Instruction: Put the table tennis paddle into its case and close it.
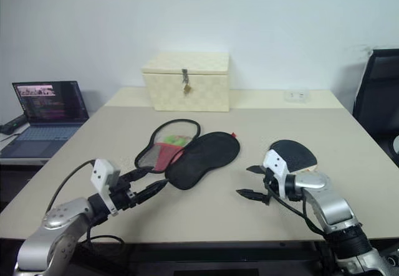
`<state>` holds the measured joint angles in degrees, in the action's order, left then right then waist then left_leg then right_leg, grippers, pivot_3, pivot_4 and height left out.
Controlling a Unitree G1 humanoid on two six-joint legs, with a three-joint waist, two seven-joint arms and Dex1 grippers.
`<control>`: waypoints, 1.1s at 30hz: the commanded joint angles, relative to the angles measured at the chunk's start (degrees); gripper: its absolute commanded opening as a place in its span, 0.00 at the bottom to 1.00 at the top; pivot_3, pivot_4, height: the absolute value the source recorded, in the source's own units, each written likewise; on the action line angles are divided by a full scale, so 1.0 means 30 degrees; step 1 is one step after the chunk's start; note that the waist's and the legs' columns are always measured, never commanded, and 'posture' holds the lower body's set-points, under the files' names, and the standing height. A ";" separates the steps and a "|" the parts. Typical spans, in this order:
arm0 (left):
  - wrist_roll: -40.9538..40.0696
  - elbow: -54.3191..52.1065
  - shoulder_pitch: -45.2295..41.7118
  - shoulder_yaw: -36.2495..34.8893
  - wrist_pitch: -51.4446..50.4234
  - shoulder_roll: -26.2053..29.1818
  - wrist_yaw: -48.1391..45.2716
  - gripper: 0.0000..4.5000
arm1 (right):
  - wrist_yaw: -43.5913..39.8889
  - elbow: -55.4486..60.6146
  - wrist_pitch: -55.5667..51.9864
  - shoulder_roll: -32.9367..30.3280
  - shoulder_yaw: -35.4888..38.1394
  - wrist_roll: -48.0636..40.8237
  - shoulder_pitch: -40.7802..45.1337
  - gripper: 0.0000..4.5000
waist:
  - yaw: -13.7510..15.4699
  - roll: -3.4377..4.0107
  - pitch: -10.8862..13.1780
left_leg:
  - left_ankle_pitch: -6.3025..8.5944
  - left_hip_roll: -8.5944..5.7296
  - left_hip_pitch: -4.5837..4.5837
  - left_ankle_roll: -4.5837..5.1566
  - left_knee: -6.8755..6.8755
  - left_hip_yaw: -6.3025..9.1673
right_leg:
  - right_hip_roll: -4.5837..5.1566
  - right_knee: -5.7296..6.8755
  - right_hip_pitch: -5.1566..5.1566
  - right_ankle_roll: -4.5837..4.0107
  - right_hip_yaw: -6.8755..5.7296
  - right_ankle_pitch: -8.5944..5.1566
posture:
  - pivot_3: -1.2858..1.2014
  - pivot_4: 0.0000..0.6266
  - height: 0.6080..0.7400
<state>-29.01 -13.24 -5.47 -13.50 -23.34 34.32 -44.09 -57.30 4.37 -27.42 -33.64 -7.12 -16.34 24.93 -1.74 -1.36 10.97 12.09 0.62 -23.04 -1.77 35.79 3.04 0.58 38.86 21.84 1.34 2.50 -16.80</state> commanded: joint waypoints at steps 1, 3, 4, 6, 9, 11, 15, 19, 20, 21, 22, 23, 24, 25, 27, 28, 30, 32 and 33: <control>-0.0035 -0.0269 -0.0357 0.0095 0.0424 -0.0039 -0.0079 0.84 | 0.0227 0.0849 -0.0266 -0.0186 0.0285 -0.0218 0.0089 0.99 | -0.0005 0.0000 0.0001 | 0.0000 0.0001 0.0001 -0.0001 0.0002 0.0000 | 0.0000 0.0000 0.0000 0.0004 0.0001 -0.0002 | 0.52 0.24 1.00; 0.0121 0.0013 -0.0423 0.0200 0.0663 -0.0098 -0.0188 0.84 | 0.0368 0.0697 -0.0207 -0.0093 0.0173 -0.0095 0.0176 0.99 | -0.0019 -0.0001 0.0001 | -0.0001 0.0004 0.0010 0.0000 0.0007 -0.0010 | -0.0002 0.0005 -0.0002 0.0017 0.0002 -0.0011 | 0.52 0.24 1.00; 0.0179 0.0139 -0.0467 0.0233 0.0721 -0.0128 -0.0205 0.84 | 0.0494 0.0683 -0.0271 -0.0013 0.0127 -0.0056 0.0297 0.99 | -0.0018 -0.0001 0.0000 | -0.0001 0.0009 0.0012 -0.0001 0.0009 -0.0009 | -0.0005 0.0006 -0.0005 0.0029 -0.0001 -0.0019 | 0.52 0.24 1.00; -0.0104 0.0232 -0.0732 0.0217 0.0508 -0.0180 -0.0302 0.84 | 0.1029 0.0944 -0.1168 0.0230 0.0310 -0.0355 0.0883 0.99 | -0.0020 -0.0001 0.0001 | -0.0001 0.0009 0.0012 -0.0001 0.0009 -0.0012 | -0.0005 0.0005 -0.0005 0.0030 0.0002 -0.0021 | 0.52 0.24 1.00; -0.0413 0.0937 -0.1329 0.0104 0.0421 0.0364 -0.1236 0.84 | 0.2740 0.0879 -0.3932 0.1365 0.1027 -0.1367 0.1961 0.99 | -0.0040 -0.0001 0.0001 | -0.0001 0.0009 0.0010 -0.0001 0.0008 -0.0010 | -0.0007 0.0008 0.0000 0.0022 0.0000 -0.0018 | 0.52 0.24 1.00; -0.0708 0.1471 -0.1686 -0.0175 0.0230 0.0939 -0.2104 0.84 | 0.3938 0.1043 -0.6324 0.2219 0.0789 -0.1589 0.2512 0.99 | -0.0052 -0.0002 0.0000 | -0.0002 0.0020 0.0010 -0.0002 0.0007 -0.0010 | -0.0025 0.0016 0.0007 0.0006 0.0002 -0.0010 | 0.52 0.24 1.00; -0.1164 0.2000 -0.1792 -0.0956 -0.0029 0.2117 -0.3369 0.84 | 0.5882 0.0755 -0.9035 0.4497 0.0351 -0.1826 0.3661 0.99 | -0.0047 -0.0002 0.0000 | 0.0000 0.0020 -0.0004 -0.0004 -0.0021 -0.0002 | -0.0026 0.0024 0.0039 -0.0069 0.0001 0.0014 | 0.52 0.24 1.00; -0.1391 0.2232 -0.1139 -0.1657 -0.0239 0.3477 -0.4462 0.84 | 0.7813 -0.0664 -1.0263 0.6992 0.0096 -0.1492 0.4542 0.99 | -0.0115 0.0000 0.0001 | -0.0001 0.0028 -0.0123 -0.0004 -0.0021 0.0001 | -0.0030 0.0043 0.0168 -0.0075 -0.0003 0.0017 | 0.52 0.24 1.00; -0.1522 0.2154 -0.1115 -0.1756 -0.0366 0.3605 -0.4517 0.84 | 0.8130 -0.1046 -1.0375 0.7285 -0.0001 -0.1335 0.4753 0.99 | -0.0103 0.0002 0.0002 | -0.0001 0.0025 -0.0125 -0.0004 -0.0022 0.0003 | -0.0029 0.0043 0.0170 -0.0075 -0.0005 0.0018 | 0.52 0.24 1.00; -0.1553 0.2189 -0.1070 -0.1850 -0.0353 0.3691 -0.4598 0.84 | 0.8477 -0.1392 -1.0558 0.7609 0.0041 -0.1302 0.4919 0.99 | -0.0088 0.0001 0.0002 | 0.0000 0.0021 -0.0128 -0.0004 -0.0023 0.0006 | -0.0024 0.0041 0.0172 -0.0075 -0.0009 0.0018 | 0.52 0.24 1.00; -0.1451 0.2304 -0.1040 -0.1890 -0.0284 0.3777 -0.4681 0.84 | 0.8828 -0.1947 -1.0554 0.7972 0.0102 -0.1242 0.5125 0.99 | -0.0057 0.0001 0.0002 | 0.0000 0.0020 -0.0131 -0.0004 -0.0022 0.0007 | -0.0020 0.0037 0.0171 -0.0075 -0.0014 0.0018 | 0.52 0.24 1.00; -0.1289 0.2444 -0.1082 -0.1837 -0.0209 0.3853 -0.4691 0.84 | 0.9195 -0.2797 -1.0315 0.8330 0.0086 -0.1022 0.5419 0.99 | -0.0015 0.0001 0.0002 | 0.0000 0.0015 -0.0135 -0.0005 -0.0018 0.0016 | -0.0013 0.0036 0.0169 -0.0075 -0.0017 0.0018 | 0.52 0.24 1.00; -0.1185 0.2482 -0.1108 -0.1823 -0.0177 0.3906 -0.4638 0.84 | 0.9659 -0.3626 -1.0116 0.8765 0.0101 -0.0807 0.5729 0.99 | -0.0014 0.0000 0.0001 | -0.0001 0.0005 -0.0139 -0.0004 -0.0016 0.0018 | -0.0006 0.0035 0.0169 -0.0075 -0.0019 0.0018 | 0.52 0.24 1.00; -0.1235 0.2391 -0.1076 -0.1860 -0.0242 0.3929 -0.4612 0.84 | 0.9992 -0.4203 -0.9981 0.9163 0.0093 -0.0663 0.5965 0.99 | -0.0030 0.0000 0.0001 | -0.0001 0.0006 -0.0137 -0.0005 -0.0010 0.0016 | -0.0005 0.0037 0.0166 -0.0075 -0.0025 0.0018 | 0.52 0.24 1.00; -0.1348 0.2152 -0.0865 -0.1959 -0.0291 0.3918 -0.4593 0.84 | 1.0416 -0.4853 -0.9738 0.9821 -0.0005 -0.0516 0.6237 0.99 | -0.0044 -0.0001 0.0001 | -0.0001 0.0013 -0.0136 -0.0004 -0.0008 0.0012 | -0.0009 0.0038 0.0169 -0.0076 -0.0028 0.0017 | 0.52 0.24 1.00; -0.1381 0.2065 -0.0715 -0.2021 -0.0295 0.3933 -0.4632 0.84 | 1.0563 -0.5082 -0.9669 1.0119 -0.0057 -0.0480 0.6338 0.99 | -0.0051 0.0000 0.0001 | -0.0001 0.0015 -0.0135 -0.0004 -0.0010 0.0010 | -0.0010 0.0037 0.0170 -0.0076 -0.0027 0.0017 | 0.52 0.24 1.00; -0.1406 0.1943 -0.0497 -0.2120 -0.0303 0.3979 -0.4672 0.84 | 1.0849 -0.5502 -0.9582 1.0692 0.0004 -0.0462 0.6544 0.99 | -0.0093 0.0000 0.0001 | 0.0000 0.0016 -0.0136 -0.0004 -0.0020 0.0005 | -0.0011 0.0038 0.0176 -0.0076 -0.0019 0.0018 | 0.52 0.24 1.00; -0.1430 0.1861 -0.0408 -0.2160 -0.0360 0.4013 -0.4640 0.84 | 1.0985 -0.6068 -0.9351 1.1345 0.0004 -0.0452 0.6890 0.99 | -0.0119 -0.0001 0.0001 | 0.0000 0.0019 -0.0136 -0.0004 -0.0021 0.0007 | -0.0011 0.0039 0.0179 -0.0078 -0.0021 0.0019 | 0.52 0.24 1.00; -0.1443 0.1803 -0.0365 -0.2175 -0.0388 0.4023 -0.4613 0.84 | 1.1039 -0.6274 -0.9250 1.1601 -0.0005 -0.0451 0.7025 0.99 | -0.0147 -0.0001 0.0001 | 0.0000 0.0024 -0.0136 -0.0004 -0.0021 0.0010 | -0.0016 0.0041 0.0180 -0.0083 -0.0023 0.0022 | 0.52 0.24 1.00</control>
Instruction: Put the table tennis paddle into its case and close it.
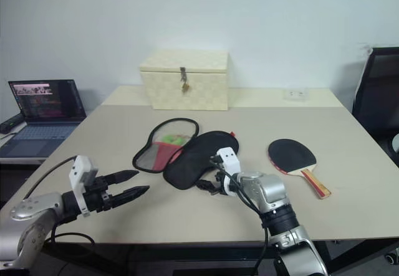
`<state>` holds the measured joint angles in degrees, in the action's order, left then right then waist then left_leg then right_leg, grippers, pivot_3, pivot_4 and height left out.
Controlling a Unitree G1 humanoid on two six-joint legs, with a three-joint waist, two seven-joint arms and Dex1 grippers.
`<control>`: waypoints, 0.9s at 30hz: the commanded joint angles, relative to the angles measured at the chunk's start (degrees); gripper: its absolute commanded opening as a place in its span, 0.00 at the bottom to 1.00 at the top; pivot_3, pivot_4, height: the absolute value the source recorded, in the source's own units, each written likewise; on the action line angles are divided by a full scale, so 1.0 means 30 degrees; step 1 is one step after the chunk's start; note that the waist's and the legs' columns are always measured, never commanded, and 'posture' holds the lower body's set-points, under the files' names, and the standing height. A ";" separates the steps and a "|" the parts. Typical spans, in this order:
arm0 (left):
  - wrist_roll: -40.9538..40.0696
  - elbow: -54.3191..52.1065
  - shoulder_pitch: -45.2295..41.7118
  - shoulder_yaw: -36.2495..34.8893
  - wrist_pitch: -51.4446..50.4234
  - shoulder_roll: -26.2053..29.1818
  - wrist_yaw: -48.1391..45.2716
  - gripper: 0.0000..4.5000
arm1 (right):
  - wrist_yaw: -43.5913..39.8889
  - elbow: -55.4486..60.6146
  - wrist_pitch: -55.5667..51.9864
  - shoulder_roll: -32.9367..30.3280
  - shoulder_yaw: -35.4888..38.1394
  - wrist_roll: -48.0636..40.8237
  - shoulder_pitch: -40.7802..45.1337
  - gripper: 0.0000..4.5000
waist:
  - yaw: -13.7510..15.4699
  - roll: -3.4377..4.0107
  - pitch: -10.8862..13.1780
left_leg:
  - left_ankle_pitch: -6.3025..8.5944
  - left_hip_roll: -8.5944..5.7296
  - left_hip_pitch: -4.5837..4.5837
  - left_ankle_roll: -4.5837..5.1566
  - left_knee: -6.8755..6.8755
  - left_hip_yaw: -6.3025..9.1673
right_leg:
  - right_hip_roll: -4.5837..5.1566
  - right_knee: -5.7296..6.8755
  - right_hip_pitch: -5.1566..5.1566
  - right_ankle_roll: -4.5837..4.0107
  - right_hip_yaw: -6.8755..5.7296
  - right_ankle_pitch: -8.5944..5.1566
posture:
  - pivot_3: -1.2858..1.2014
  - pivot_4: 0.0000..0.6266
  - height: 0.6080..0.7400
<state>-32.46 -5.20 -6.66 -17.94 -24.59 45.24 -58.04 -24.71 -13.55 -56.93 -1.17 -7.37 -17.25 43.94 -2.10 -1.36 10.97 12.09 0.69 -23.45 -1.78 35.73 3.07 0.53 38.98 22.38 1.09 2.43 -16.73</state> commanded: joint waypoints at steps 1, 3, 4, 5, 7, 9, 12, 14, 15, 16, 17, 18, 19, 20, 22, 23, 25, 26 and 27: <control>-0.0293 -0.0886 0.0035 -0.0691 0.0002 0.0395 0.0054 0.84 | 0.0172 -0.0603 0.0785 0.1035 0.0017 -0.0079 0.0877 0.99 | -0.0062 0.0000 0.0000 | 0.0000 0.0003 0.0001 0.0000 0.0000 0.0000 | -0.0005 0.0003 0.0001 -0.0003 -0.0001 0.0002 | 0.52 0.24 1.00; -0.0272 -0.0927 0.0067 -0.0675 -0.0043 0.0424 0.0061 0.84 | 0.0251 -0.1243 0.1134 0.1547 -0.0037 0.0052 0.1266 0.99 | -0.0116 0.0001 0.0000 | 0.0000 0.0007 0.0001 0.0000 0.0001 0.0002 | -0.0010 0.0005 0.0001 -0.0007 -0.0001 0.0004 | 0.52 0.24 1.00; -0.0255 -0.0966 0.0095 -0.0677 -0.0065 0.0432 0.0076 0.84 | 0.0314 -0.1561 0.1286 0.1810 -0.0015 0.0070 0.1457 0.99 | -0.0139 0.0000 0.0000 | 0.0000 0.0007 0.0002 0.0000 0.0000 0.0001 | -0.0011 0.0006 0.0003 -0.0007 0.0000 0.0004 | 0.52 0.24 1.00; -0.0248 -0.1008 0.0117 -0.0687 -0.0091 0.0431 0.0097 0.84 | 0.0385 -0.1822 0.1397 0.2023 0.0020 0.0077 0.1625 0.99 | -0.0169 0.0001 0.0001 | 0.0000 0.0007 0.0002 0.0000 0.0000 -0.0001 | -0.0011 0.0006 0.0003 -0.0008 0.0001 0.0005 | 0.52 0.24 1.00; -0.0265 -0.1159 0.0178 -0.0700 -0.0193 0.0412 0.0178 0.84 | 0.0556 -0.2424 0.1684 0.2477 0.0191 0.0063 0.2053 0.99 | -0.0253 0.0001 0.0000 | 0.0000 0.0005 0.0001 0.0000 -0.0001 0.0002 | -0.0010 0.0007 0.0004 -0.0008 -0.0001 0.0005 | 0.52 0.24 1.00; -0.0258 -0.1249 0.0239 -0.0688 -0.0258 0.0371 0.0246 0.84 | 0.0776 -0.3270 0.2134 0.2957 0.0385 0.0109 0.2640 0.99 | -0.0275 0.0000 0.0000 | 0.0000 0.0004 0.0000 0.0000 -0.0002 0.0005 | -0.0009 0.0006 0.0004 -0.0008 -0.0003 0.0006 | 0.52 0.24 1.00; -0.0226 -0.1421 0.0314 -0.0593 -0.0342 0.0264 0.0366 0.84 | 0.1262 -0.4612 0.2941 0.3478 0.0755 0.0179 0.3389 0.99 | -0.0263 0.0000 0.0000 | 0.0000 0.0003 0.0000 0.0000 -0.0002 0.0012 | -0.0007 0.0004 0.0003 -0.0009 -0.0006 0.0006 | 0.52 0.24 1.00; -0.0241 -0.1557 0.0348 -0.0510 -0.0386 0.0214 0.0480 0.84 | 0.1745 -0.5390 0.3363 0.3705 0.1057 0.0190 0.3717 0.99 | -0.0270 -0.0001 -0.0001 | 0.0000 0.0001 0.0000 0.0000 -0.0001 0.0010 | -0.0004 0.0004 0.0002 -0.0009 -0.0006 0.0007 | 0.52 0.24 1.00; -0.0254 -0.1612 0.0348 -0.0479 -0.0402 0.0190 0.0541 0.84 | 0.1948 -0.5693 0.3493 0.3781 0.1172 0.0181 0.3819 0.91 | -0.0271 -0.0002 -0.0001 | 0.0000 0.0002 0.0000 0.0000 -0.0001 0.0010 | -0.0004 0.0005 0.0002 -0.0010 -0.0007 0.0007 | 0.52 0.24 1.00; -0.0261 -0.1661 0.0347 -0.0454 -0.0415 0.0167 0.0592 0.84 | 0.2055 -0.5912 0.3582 0.3816 0.1224 0.0164 0.3887 0.86 | -0.0270 -0.0002 -0.0001 | 0.0000 0.0003 0.0000 0.0000 -0.0002 0.0010 | -0.0005 0.0005 0.0003 -0.0011 -0.0005 0.0007 | 0.52 0.24 1.00; -0.0250 -0.1676 0.0342 -0.0427 -0.0407 0.0140 0.0623 0.84 | 0.2153 -0.6086 0.3610 0.3856 0.1243 0.0154 0.3923 0.80 | -0.0271 -0.0001 -0.0001 | 0.0000 0.0004 0.0000 0.0000 -0.0003 0.0011 | -0.0005 0.0005 0.0003 -0.0011 -0.0004 0.0007 | 0.52 0.24 1.00; -0.0234 -0.1694 0.0339 -0.0395 -0.0398 0.0110 0.0649 0.84 | 0.2252 -0.6203 0.3552 0.3897 0.1295 0.0103 0.3932 0.71 | -0.0277 -0.0001 0.0000 | 0.0000 0.0003 0.0000 0.0000 -0.0005 0.0010 | -0.0005 0.0005 0.0004 -0.0012 -0.0003 0.0007 | 0.52 0.24 1.00; -0.0219 -0.1710 0.0335 -0.0362 -0.0393 0.0082 0.0671 0.84 | 0.2359 -0.6276 0.3425 0.3944 0.1368 0.0021 0.3921 0.63 | -0.0287 -0.0001 0.0000 | 0.0000 0.0003 0.0000 0.0000 -0.0007 0.0007 | -0.0005 0.0005 0.0005 -0.0012 -0.0001 0.0008 | 0.52 0.24 1.00; -0.0194 -0.1716 0.0325 -0.0315 -0.0373 0.0052 0.0691 0.84 | 0.2403 -0.6275 0.3302 0.3976 0.1311 0.0008 0.3834 0.55 | -0.0297 -0.0001 0.0000 | 0.0000 0.0003 0.0000 0.0000 -0.0009 0.0006 | -0.0005 0.0005 0.0006 -0.0013 0.0000 0.0008 | 0.52 0.24 1.00; -0.0166 -0.1715 0.0316 -0.0254 -0.0339 0.0019 0.0723 0.84 | 0.2465 -0.6233 0.3150 0.4022 0.1226 -0.0019 0.3704 0.38 | -0.0318 0.0000 0.0000 | 0.0000 0.0005 0.0000 0.0000 -0.0009 0.0008 | -0.0005 0.0006 0.0006 -0.0014 -0.0001 0.0009 | 0.52 0.24 1.00; -0.0158 -0.1700 0.0304 -0.0220 -0.0316 -0.0001 0.0739 0.84 | 0.2491 -0.6130 0.3003 0.4080 0.1205 -0.0091 0.3611 0.30 | -0.0322 -0.0001 0.0000 | 0.0000 0.0005 0.0000 0.0000 -0.0009 0.0009 | -0.0005 0.0006 0.0006 -0.0015 -0.0001 0.0009 | 0.52 0.24 1.00; -0.0148 -0.1672 0.0241 -0.0100 -0.0273 -0.0063 0.0760 0.84 | 0.2477 -0.5613 0.2457 0.4230 0.1139 -0.0358 0.3317 0.14 | -0.0322 -0.0001 0.0000 | 0.0000 0.0005 0.0000 0.0000 -0.0009 0.0009 | -0.0006 0.0007 0.0007 -0.0015 -0.0002 0.0010 | 0.52 0.24 1.00; -0.0129 -0.1626 0.0151 0.0011 -0.0252 -0.0111 0.0752 0.84 | 0.2486 -0.5067 0.1934 0.4294 0.1160 -0.0613 0.3040 0.06 | -0.0321 0.0000 0.0000 | 0.0000 0.0004 -0.0001 0.0000 -0.0009 0.0010 | -0.0006 0.0007 0.0007 -0.0016 -0.0004 0.0010 | 0.52 0.24 1.00; -0.0101 -0.1553 0.0055 0.0110 -0.0229 -0.0150 0.0744 0.84 | 0.2499 -0.4521 0.1419 0.4342 0.1193 -0.0855 0.2753 0.01 | -0.0320 0.0000 0.0000 | 0.0000 0.0003 -0.0001 0.0000 -0.0009 0.0009 | -0.0006 0.0007 0.0006 -0.0016 -0.0004 0.0010 | 0.52 0.24 1.00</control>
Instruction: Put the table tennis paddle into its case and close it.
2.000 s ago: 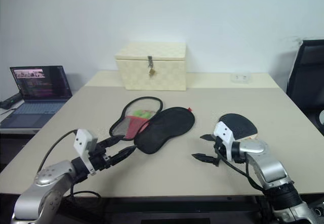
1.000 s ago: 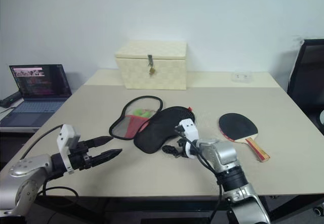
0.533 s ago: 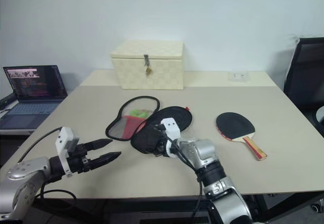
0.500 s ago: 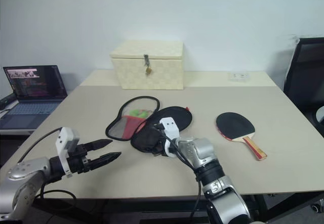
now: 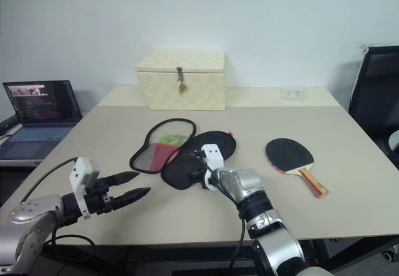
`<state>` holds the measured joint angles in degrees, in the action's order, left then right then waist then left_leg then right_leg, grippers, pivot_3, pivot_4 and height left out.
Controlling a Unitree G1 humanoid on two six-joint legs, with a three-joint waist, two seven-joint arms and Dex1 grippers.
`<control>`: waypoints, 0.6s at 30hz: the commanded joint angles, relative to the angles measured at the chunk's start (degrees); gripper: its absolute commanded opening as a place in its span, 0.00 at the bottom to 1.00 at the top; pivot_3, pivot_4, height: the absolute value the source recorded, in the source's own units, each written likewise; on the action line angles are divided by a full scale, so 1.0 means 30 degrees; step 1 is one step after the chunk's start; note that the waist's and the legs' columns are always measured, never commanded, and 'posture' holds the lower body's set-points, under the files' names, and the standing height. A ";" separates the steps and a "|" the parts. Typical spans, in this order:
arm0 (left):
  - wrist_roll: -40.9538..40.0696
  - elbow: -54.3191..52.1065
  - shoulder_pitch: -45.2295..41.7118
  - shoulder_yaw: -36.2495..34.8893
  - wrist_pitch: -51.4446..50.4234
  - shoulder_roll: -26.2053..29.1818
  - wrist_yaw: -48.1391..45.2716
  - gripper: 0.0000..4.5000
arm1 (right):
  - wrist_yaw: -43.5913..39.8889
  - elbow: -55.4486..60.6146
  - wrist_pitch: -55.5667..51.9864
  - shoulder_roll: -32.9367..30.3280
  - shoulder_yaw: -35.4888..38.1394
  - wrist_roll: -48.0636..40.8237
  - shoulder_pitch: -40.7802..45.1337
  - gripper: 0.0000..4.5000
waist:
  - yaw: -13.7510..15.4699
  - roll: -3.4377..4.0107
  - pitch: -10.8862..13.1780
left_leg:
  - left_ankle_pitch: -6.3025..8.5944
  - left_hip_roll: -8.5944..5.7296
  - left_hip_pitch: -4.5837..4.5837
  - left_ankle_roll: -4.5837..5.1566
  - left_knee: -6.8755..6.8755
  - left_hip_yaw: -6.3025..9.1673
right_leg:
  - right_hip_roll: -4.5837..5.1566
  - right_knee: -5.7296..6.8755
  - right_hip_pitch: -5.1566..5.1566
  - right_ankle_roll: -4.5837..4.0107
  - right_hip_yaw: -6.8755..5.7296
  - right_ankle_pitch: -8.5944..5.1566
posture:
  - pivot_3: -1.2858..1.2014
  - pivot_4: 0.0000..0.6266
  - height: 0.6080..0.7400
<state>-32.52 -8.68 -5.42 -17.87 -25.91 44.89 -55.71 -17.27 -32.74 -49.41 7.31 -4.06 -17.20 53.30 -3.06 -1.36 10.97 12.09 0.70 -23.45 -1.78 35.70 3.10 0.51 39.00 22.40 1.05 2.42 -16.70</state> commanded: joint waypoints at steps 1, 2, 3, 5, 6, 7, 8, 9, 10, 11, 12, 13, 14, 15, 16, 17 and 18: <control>-0.0062 -0.0340 -0.0422 0.0150 0.0225 -0.0054 -0.0034 0.84 | 0.0050 0.2269 -0.1454 0.1537 0.0118 -0.1040 -0.0565 0.01 | 0.0005 0.0000 0.0000 | 0.0000 0.0000 -0.0001 0.0000 0.0000 0.0001 | 0.0001 -0.0001 0.0000 0.0000 0.0000 0.0000 | 0.52 0.24 1.00; -0.0028 -0.0249 -0.0551 0.0269 0.0252 -0.0085 -0.0033 0.84 | 0.0128 0.2810 -0.1843 0.1518 0.0078 -0.1188 -0.0882 0.01 | 0.0008 0.0000 0.0000 | 0.0000 0.0000 -0.0002 0.0000 0.0000 0.0006 | 0.0001 -0.0001 0.0000 0.0000 -0.0001 0.0000 | 0.52 0.24 1.00; -0.0011 -0.0183 -0.0625 0.0339 0.0281 -0.0094 -0.0037 0.84 | 0.0220 0.3186 -0.2095 0.1499 0.0024 -0.1297 -0.1097 0.01 | 0.0010 0.0000 0.0000 | 0.0000 0.0000 -0.0004 0.0000 0.0000 0.0009 | 0.0001 -0.0002 -0.0001 0.0000 0.0000 0.0000 | 0.52 0.24 1.00; 0.0040 -0.0042 -0.0971 0.0655 0.0328 -0.0153 -0.0110 0.84 | 0.0413 0.4169 -0.2760 0.1245 0.0132 -0.1563 -0.1644 0.01 | 0.0030 -0.0001 -0.0001 | 0.0000 0.0000 -0.0006 0.0000 0.0001 0.0019 | 0.0000 -0.0001 -0.0001 0.0000 0.0000 0.0000 | 0.52 0.24 1.00; 0.0053 0.0014 -0.1118 0.0787 0.0340 -0.0166 -0.0161 0.84 | 0.0446 0.4579 -0.3053 0.1058 0.0212 -0.1670 -0.1819 0.01 | 0.0029 -0.0004 -0.0002 | 0.0000 -0.0001 -0.0006 0.0000 0.0001 0.0021 | 0.0001 -0.0001 -0.0003 0.0000 -0.0001 0.0000 | 0.52 0.24 1.00; 0.0060 0.0066 -0.1206 0.0862 0.0358 -0.0167 -0.0209 0.84 | 0.0497 0.4882 -0.3257 0.0943 0.0251 -0.1756 -0.1948 0.01 | 0.0022 -0.0003 -0.0002 | 0.0000 -0.0001 -0.0006 0.0000 0.0001 0.0023 | 0.0001 -0.0002 -0.0006 0.0000 0.0001 0.0000 | 0.52 0.24 1.00; 0.0062 0.0136 -0.1404 0.1048 0.0351 -0.0174 -0.0321 0.84 | 0.0321 0.5423 -0.3688 0.0362 0.0327 -0.1894 -0.2108 0.01 | 0.0006 -0.0002 -0.0002 | 0.0000 -0.0002 -0.0006 0.0000 0.0001 0.0015 | 0.0000 -0.0003 -0.0005 0.0000 0.0001 0.0000 | 0.52 0.24 1.00; 0.0060 0.0224 -0.1600 0.1216 0.0350 -0.0180 -0.0438 0.84 | 0.0077 0.5933 -0.4128 -0.0303 0.0334 -0.2004 -0.2271 0.01 | 0.0008 -0.0002 -0.0001 | 0.0000 -0.0002 -0.0007 0.0000 0.0000 0.0012 | 0.0000 -0.0003 -0.0003 0.0000 0.0000 0.0000 | 0.52 0.24 1.00; 0.0044 0.0325 -0.1801 0.1383 0.0327 -0.0182 -0.0571 0.84 | -0.0197 0.6423 -0.4566 -0.0969 0.0323 -0.2060 -0.2440 0.01 | 0.0022 -0.0003 -0.0002 | 0.0000 -0.0002 -0.0007 0.0000 0.0001 0.0013 | 0.0000 -0.0001 -0.0003 0.0001 -0.0001 0.0000 | 0.52 0.24 1.00; 0.0034 0.0415 -0.1937 0.1485 0.0318 -0.0174 -0.0676 0.84 | -0.0371 0.6774 -0.4877 -0.1374 0.0317 -0.2074 -0.2562 0.01 | 0.0051 -0.0001 0.0000 | 0.0000 -0.0002 -0.0009 0.0000 0.0002 0.0016 | 0.0000 -0.0002 -0.0003 0.0001 -0.0006 -0.0001 | 0.52 0.24 1.00; 0.0086 0.0567 -0.2224 0.1679 0.0342 -0.0234 -0.0737 0.84 | -0.0645 0.7117 -0.5521 -0.2038 0.0468 -0.2206 -0.2686 0.01 | 0.0052 -0.0001 -0.0001 | 0.0000 -0.0007 -0.0010 0.0000 0.0003 0.0013 | -0.0001 -0.0003 -0.0003 0.0001 -0.0015 0.0000 | 0.52 0.24 1.00; 0.0131 0.0754 -0.2552 0.1871 0.0381 -0.0324 -0.0781 0.84 | -0.1042 0.7439 -0.6050 -0.2855 0.0419 -0.2250 -0.2787 0.01 | 0.0090 -0.0001 -0.0001 | 0.0000 -0.0007 -0.0011 0.0000 0.0006 0.0008 | 0.0000 -0.0005 -0.0004 0.0002 -0.0013 0.0000 | 0.52 0.24 1.00; 0.0176 0.0915 -0.2819 0.2027 0.0421 -0.0401 -0.0807 0.84 | -0.1378 0.7681 -0.6414 -0.3526 0.0355 -0.2311 -0.2849 0.01 | 0.0155 -0.0004 -0.0002 | 0.0000 -0.0015 -0.0017 0.0000 0.0011 0.0010 | 0.0001 -0.0005 -0.0004 0.0004 -0.0020 0.0000 | 0.52 0.24 1.00; 0.0237 0.1074 -0.3066 0.2184 0.0486 -0.0475 -0.0861 0.84 | -0.1680 0.7827 -0.6708 -0.4144 0.0351 -0.2411 -0.2852 0.01 | 0.0196 -0.0004 -0.0002 | 0.0000 -0.0017 -0.0020 0.0000 0.0015 0.0006 | 0.0001 -0.0011 -0.0009 0.0004 -0.0027 0.0000 | 0.52 0.24 1.00; 0.0285 0.1205 -0.3281 0.2372 0.0508 -0.0543 -0.0963 0.84 | -0.1976 0.7838 -0.6915 -0.4796 0.0345 -0.2464 -0.2769 0.01 | 0.0212 -0.0004 -0.0002 | 0.0000 -0.0021 -0.0020 0.0001 0.0015 -0.0006 | 0.0001 -0.0011 -0.0010 0.0005 -0.0028 0.0000 | 0.52 0.24 1.00; 0.0331 0.1316 -0.3416 0.2479 0.0532 -0.0583 -0.1071 0.84 | -0.2142 0.7827 -0.7057 -0.5185 0.0356 -0.2517 -0.2701 0.01 | 0.0206 -0.0005 -0.0003 | 0.0000 -0.0016 -0.0019 0.0001 0.0015 -0.0021 | -0.0002 -0.0010 -0.0009 0.0005 -0.0026 -0.0001 | 0.52 0.24 1.00; 0.0392 0.1417 -0.3552 0.2620 0.0555 -0.0632 -0.1175 0.84 | -0.2412 0.7813 -0.7117 -0.5674 0.0275 -0.2511 -0.2630 0.01 | 0.0202 -0.0005 -0.0003 | 0.0000 -0.0014 -0.0019 0.0001 0.0012 -0.0032 | -0.0007 -0.0010 -0.0008 0.0004 -0.0025 -0.0001 | 0.52 0.24 1.00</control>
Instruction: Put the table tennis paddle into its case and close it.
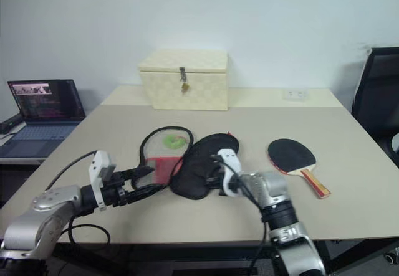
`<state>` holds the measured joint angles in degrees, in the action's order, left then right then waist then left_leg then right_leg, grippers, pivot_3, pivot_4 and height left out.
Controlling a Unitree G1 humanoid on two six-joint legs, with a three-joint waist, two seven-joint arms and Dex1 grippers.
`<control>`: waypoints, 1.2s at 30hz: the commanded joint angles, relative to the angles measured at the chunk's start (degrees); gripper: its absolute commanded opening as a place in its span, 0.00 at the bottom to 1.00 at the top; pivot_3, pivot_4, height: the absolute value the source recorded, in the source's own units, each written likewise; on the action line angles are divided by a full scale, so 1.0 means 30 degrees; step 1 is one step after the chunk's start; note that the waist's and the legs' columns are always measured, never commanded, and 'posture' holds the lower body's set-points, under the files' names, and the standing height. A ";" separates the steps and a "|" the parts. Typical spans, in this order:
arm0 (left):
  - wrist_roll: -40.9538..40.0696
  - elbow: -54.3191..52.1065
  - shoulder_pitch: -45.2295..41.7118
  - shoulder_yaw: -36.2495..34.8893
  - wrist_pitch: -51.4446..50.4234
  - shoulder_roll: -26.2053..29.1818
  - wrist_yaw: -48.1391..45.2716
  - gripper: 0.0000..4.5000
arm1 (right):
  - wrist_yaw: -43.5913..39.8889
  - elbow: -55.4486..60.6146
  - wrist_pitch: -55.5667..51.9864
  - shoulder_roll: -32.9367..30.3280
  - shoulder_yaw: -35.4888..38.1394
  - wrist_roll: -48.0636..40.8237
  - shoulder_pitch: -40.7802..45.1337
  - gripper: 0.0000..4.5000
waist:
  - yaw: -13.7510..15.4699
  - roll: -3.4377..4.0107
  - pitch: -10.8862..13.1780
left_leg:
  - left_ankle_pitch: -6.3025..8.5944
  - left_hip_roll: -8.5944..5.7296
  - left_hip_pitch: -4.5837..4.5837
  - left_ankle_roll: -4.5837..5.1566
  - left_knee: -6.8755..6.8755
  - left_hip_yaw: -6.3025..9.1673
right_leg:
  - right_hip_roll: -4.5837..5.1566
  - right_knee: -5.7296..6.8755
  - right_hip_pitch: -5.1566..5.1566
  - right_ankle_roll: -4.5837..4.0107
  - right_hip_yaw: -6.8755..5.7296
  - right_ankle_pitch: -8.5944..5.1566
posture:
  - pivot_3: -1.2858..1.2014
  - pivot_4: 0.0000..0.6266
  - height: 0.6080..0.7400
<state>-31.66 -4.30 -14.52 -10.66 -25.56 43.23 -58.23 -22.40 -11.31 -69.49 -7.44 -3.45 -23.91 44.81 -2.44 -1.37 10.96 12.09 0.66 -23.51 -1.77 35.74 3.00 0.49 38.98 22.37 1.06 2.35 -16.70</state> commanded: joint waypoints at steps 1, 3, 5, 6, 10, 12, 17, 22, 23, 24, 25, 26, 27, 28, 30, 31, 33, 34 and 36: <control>0.0150 0.0024 -0.0602 0.0299 0.0453 -0.0111 -0.0405 0.84 | -0.0888 0.0661 -0.0444 -0.1059 -0.0006 -0.0262 0.0244 0.01 | -0.0004 0.0001 0.0001 | 0.0000 0.0003 0.0000 0.0001 -0.0004 -0.0009 | -0.0004 0.0001 0.0002 -0.0001 0.0003 0.0000 | 0.52 0.24 1.00; 0.0376 0.0341 -0.0955 0.0738 0.0617 -0.0266 -0.0660 0.84 | -0.1589 0.0486 -0.0489 -0.2335 -0.0138 -0.0121 0.0535 0.01 | -0.0016 0.0004 0.0003 | 0.0001 0.0009 -0.0002 0.0002 -0.0007 -0.0015 | -0.0016 0.0002 0.0006 -0.0002 0.0006 -0.0001 | 0.52 0.24 1.00; 0.0604 0.0704 -0.1419 0.1211 0.0778 -0.0479 -0.0875 0.84 | -0.2359 0.0308 -0.0595 -0.3710 -0.0222 -0.0029 0.0778 0.01 | -0.0009 0.0005 0.0003 | 0.0001 0.0004 -0.0016 0.0002 -0.0004 -0.0021 | -0.0018 -0.0001 0.0011 -0.0001 0.0002 -0.0001 | 0.52 0.24 1.00; 0.0680 0.0861 -0.1598 0.1365 0.0860 -0.0554 -0.0959 0.84 | -0.2668 0.0339 -0.0669 -0.4208 -0.0296 -0.0039 0.0784 0.01 | 0.0011 0.0005 0.0004 | 0.0001 -0.0004 -0.0021 0.0001 -0.0002 -0.0023 | -0.0017 -0.0002 0.0011 0.0000 -0.0001 -0.0001 | 0.52 0.24 1.00; 0.0900 0.1365 -0.2077 0.1685 0.1101 -0.0743 -0.1264 0.84 | -0.3725 0.0677 -0.0774 -0.5833 -0.0980 0.0006 0.0538 0.01 | 0.0075 0.0003 0.0003 | 0.0001 -0.0007 -0.0046 0.0002 0.0015 -0.0021 | -0.0018 -0.0010 0.0012 0.0002 -0.0009 -0.0001 | 0.52 0.24 1.00; 0.0972 0.1592 -0.2239 0.1773 0.1216 -0.0791 -0.1397 0.84 | -0.4295 0.0672 -0.0700 -0.6563 -0.1526 0.0140 0.0511 0.01 | 0.0076 0.0003 0.0004 | 0.0001 0.0001 -0.0057 0.0002 0.0014 -0.0022 | -0.0022 -0.0007 0.0029 0.0001 -0.0006 0.0000 | 0.52 0.24 1.00; 0.1205 0.1995 -0.2582 0.1958 0.1413 -0.0986 -0.1594 0.84 | -0.4616 -0.0019 -0.0127 -0.6909 -0.1996 0.0536 0.0854 0.01 | 0.0092 0.0003 0.0003 | 0.0001 0.0001 -0.0111 0.0002 0.0021 -0.0028 | -0.0034 0.0001 0.0088 0.0001 -0.0008 0.0001 | 0.52 0.24 1.00; 0.1387 0.2159 -0.2714 0.2069 0.1562 -0.1191 -0.1729 0.84 | -0.4172 -0.0781 0.0673 -0.6785 -0.1700 0.1105 0.1120 0.29 | 0.0119 0.0001 0.0003 | 0.0000 0.0000 -0.0119 0.0002 0.0038 -0.0025 | -0.0034 0.0007 0.0089 0.0005 -0.0010 0.0004 | 0.52 0.24 1.00; 0.1404 0.2166 -0.2734 0.2081 0.1570 -0.1243 -0.1737 0.84 | -0.4215 -0.0866 0.0809 -0.6940 -0.1656 0.1180 0.1201 0.36 | 0.0131 0.0001 0.0003 | 0.0000 0.0000 -0.0118 0.0002 0.0048 -0.0024 | -0.0034 0.0011 0.0088 0.0006 -0.0010 0.0005 | 0.52 0.24 1.00; 0.1422 0.2152 -0.2728 0.2095 0.1583 -0.1297 -0.1737 0.84 | -0.4270 -0.0957 0.0989 -0.7178 -0.1588 0.1300 0.1289 0.44 | 0.0141 0.0001 0.0003 | 0.0000 0.0000 -0.0117 0.0002 0.0057 -0.0024 | -0.0034 0.0014 0.0086 0.0008 -0.0009 0.0006 | 0.52 0.24 1.00; 0.1435 0.2133 -0.2714 0.2103 0.1589 -0.1338 -0.1735 0.84 | -0.4385 -0.0993 0.1227 -0.7435 -0.1617 0.1466 0.1340 0.51 | 0.0156 0.0002 0.0003 | 0.0000 0.0000 -0.0117 0.0002 0.0063 -0.0025 | -0.0034 0.0015 0.0085 0.0009 -0.0009 0.0006 | 0.52 0.24 1.00; 0.1446 0.2114 -0.2690 0.2104 0.1598 -0.1391 -0.1726 0.84 | -0.4556 -0.0971 0.1541 -0.7816 -0.1669 0.1650 0.1372 0.59 | 0.0172 0.0001 0.0003 | 0.0000 -0.0003 -0.0118 0.0002 0.0067 -0.0027 | -0.0034 0.0016 0.0085 0.0012 -0.0009 0.0008 | 0.52 0.24 1.00; 0.1458 0.2102 -0.2668 0.2103 0.1608 -0.1442 -0.1726 0.84 | -0.4634 -0.1015 0.1540 -0.8084 -0.1468 0.1653 0.1455 0.67 | 0.0197 0.0001 0.0003 | 0.0000 -0.0005 -0.0121 0.0002 0.0068 -0.0029 | -0.0035 0.0014 0.0085 0.0013 -0.0008 0.0008 | 0.52 0.24 1.00; 0.1476 0.2103 -0.2653 0.2104 0.1626 -0.1492 -0.1723 0.84 | -0.4743 -0.1038 0.1546 -0.8377 -0.1310 0.1668 0.1523 0.75 | 0.0228 0.0001 0.0003 | 0.0000 -0.0009 -0.0127 0.0002 0.0068 -0.0029 | -0.0035 0.0010 0.0086 0.0014 -0.0010 0.0008 | 0.52 0.24 1.00; 0.1512 0.2144 -0.2665 0.2127 0.1661 -0.1601 -0.1724 0.84 | -0.4987 -0.0944 0.1488 -0.9055 -0.1000 0.1678 0.1550 0.91 | 0.0235 0.0000 0.0004 | 0.0000 -0.0022 -0.0134 0.0003 0.0064 -0.0025 | -0.0035 0.0004 0.0087 0.0015 -0.0014 0.0008 | 0.52 0.24 1.00; 0.1533 0.2183 -0.2705 0.2164 0.1690 -0.1691 -0.1722 0.84 | -0.5134 -0.0756 0.1393 -0.9502 -0.0819 0.1625 0.1461 0.99 | 0.0228 0.0001 0.0004 | 0.0000 -0.0021 -0.0135 0.0003 0.0061 -0.0030 | -0.0035 0.0003 0.0090 0.0015 -0.0009 0.0008 | 0.52 0.24 1.00; 0.1564 0.2236 -0.2815 0.2216 0.1725 -0.1863 -0.1749 0.84 | -0.5415 -0.0319 0.1283 -1.0258 -0.0557 0.1523 0.1197 1.00 | 0.0224 0.0001 0.0005 | 0.0001 -0.0020 -0.0136 0.0003 0.0059 -0.0033 | -0.0034 0.0002 0.0093 0.0014 -0.0007 0.0008 | 0.52 0.24 1.00; 0.1525 0.2236 -0.2931 0.2240 0.1705 -0.1974 -0.1771 0.84 | -0.5571 0.0041 0.1178 -1.0750 -0.0243 0.1394 0.0961 1.00 | 0.0226 0.0001 0.0005 | 0.0001 -0.0017 -0.0136 0.0004 0.0058 -0.0033 | -0.0034 0.0002 0.0093 0.0014 -0.0008 0.0008 | 0.52 0.24 1.00; 0.1398 0.2184 -0.3101 0.2265 0.1613 -0.2134 -0.1831 0.84 | -0.5699 0.0623 0.1228 -1.1536 0.0252 0.1363 0.0506 1.00 | 0.0256 0.0000 0.0005 | 0.0001 -0.0016 -0.0140 0.0003 0.0061 -0.0025 | -0.0034 0.0004 0.0093 0.0014 -0.0010 0.0008 | 0.52 0.24 1.00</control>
<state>-26.87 2.98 -22.55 -3.59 -21.52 36.95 -63.25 -38.85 -12.12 -65.77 -40.10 -5.47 -19.30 46.60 -1.68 -1.37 10.98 12.10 0.61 -23.93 -1.76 35.93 2.93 0.39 38.99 22.65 1.10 2.32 -16.68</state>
